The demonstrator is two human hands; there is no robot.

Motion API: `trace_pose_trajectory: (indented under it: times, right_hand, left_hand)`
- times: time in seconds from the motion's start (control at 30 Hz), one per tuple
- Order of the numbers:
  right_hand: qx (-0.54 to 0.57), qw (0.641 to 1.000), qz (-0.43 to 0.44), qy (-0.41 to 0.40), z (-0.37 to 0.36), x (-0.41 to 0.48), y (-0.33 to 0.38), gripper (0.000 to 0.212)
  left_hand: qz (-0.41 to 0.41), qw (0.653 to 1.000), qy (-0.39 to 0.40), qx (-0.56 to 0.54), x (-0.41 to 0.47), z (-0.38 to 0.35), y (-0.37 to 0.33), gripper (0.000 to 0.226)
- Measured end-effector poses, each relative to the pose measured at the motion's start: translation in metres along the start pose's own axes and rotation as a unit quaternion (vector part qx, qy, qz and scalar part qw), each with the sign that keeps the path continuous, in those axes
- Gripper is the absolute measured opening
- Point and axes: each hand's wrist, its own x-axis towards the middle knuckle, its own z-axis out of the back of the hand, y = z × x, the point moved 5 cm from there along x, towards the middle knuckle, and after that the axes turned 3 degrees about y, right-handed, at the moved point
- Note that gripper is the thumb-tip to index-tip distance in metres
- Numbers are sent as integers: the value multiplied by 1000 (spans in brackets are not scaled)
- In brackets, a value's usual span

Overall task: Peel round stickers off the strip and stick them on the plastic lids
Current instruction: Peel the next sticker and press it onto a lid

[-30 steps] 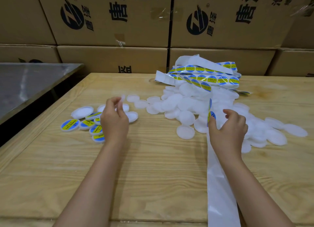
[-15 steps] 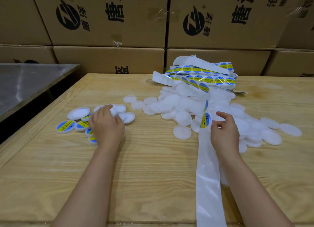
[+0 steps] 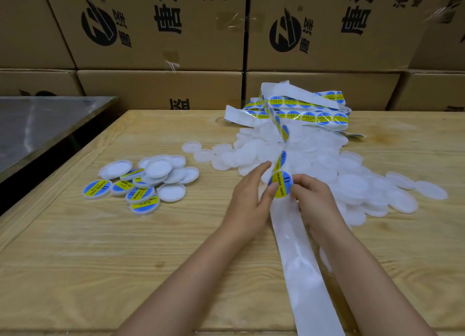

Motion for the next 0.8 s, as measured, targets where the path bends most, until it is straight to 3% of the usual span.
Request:
trace_pose_trajectory:
  times: [0.13, 0.23, 0.37, 0.47, 0.63, 0.8]
  right_hand:
    - [26, 997, -26, 65, -13, -5, -1, 23]
    - [65, 995, -28, 74, -17, -6, 1, 24]
    - [9, 999, 11, 41, -13, -7, 1, 32]
    - [-2, 998, 57, 6, -9, -7, 5, 18]
    - [-15, 997, 71, -22, -4, -3, 6, 18]
    - [-53, 997, 58, -28, -4, -4, 3, 38]
  left_hand:
    - [42, 995, -12, -85, 0, -2, 0, 38]
    - [48, 995, -33, -81, 0, 2, 1, 35]
    - [58, 995, -42, -76, -1, 4, 4, 32]
    - [75, 993, -46, -80, -2, 3, 8, 27]
    - [114, 985, -75, -107, 0, 7, 15, 30]
    - [5, 999, -36, -6, -1, 5, -1, 18]
